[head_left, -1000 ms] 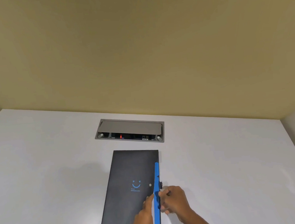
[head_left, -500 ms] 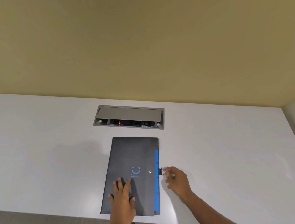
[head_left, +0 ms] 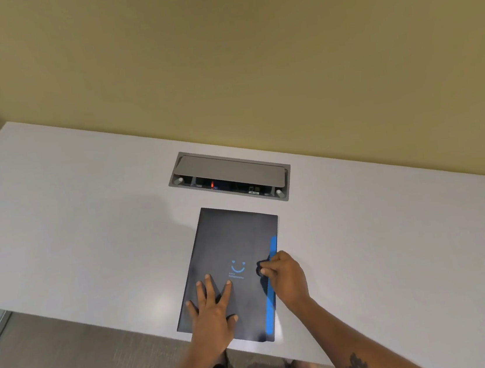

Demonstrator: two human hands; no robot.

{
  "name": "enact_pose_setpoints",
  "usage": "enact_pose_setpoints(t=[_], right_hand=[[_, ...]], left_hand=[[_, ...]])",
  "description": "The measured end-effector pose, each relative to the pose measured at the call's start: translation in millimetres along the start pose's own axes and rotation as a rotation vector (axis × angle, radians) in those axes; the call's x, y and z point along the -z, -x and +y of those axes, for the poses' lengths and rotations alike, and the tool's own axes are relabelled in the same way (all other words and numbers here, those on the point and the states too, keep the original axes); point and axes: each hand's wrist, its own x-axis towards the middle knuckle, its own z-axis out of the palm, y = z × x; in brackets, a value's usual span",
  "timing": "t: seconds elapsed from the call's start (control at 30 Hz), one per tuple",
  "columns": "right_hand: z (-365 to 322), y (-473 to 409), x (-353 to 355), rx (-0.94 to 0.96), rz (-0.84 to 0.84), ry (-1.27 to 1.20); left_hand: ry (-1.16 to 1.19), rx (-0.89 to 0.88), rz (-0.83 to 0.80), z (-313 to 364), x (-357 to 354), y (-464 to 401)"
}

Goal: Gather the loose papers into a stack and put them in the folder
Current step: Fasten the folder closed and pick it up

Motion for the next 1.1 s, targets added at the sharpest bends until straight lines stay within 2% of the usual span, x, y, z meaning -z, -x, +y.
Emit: enact_pose_setpoints(t=[0.33,0.6,0.93,1.03,1.1], right_hand=[[3,-12,-18,-0.081,0.010,0.091],[-5,-24,-20,-0.096,-0.057,0.247],[-7,-27,-31,-0.021,-0.055,0.355],[-9,-23,-27,-0.032,-0.031,0.342],[-4,-17,-24,-0.021,0.033,0.276]], left_hand=[[0.024,-0.019,-0.011,-1,0,0],[0.031,-0.029,-0.002,-1,-2,2],[0.032,-0.039,-0.001,3,6,8],[0.172,-0.031,0.080,1,11,11],[0.449,-0.003,0.257,-6,21,12]])
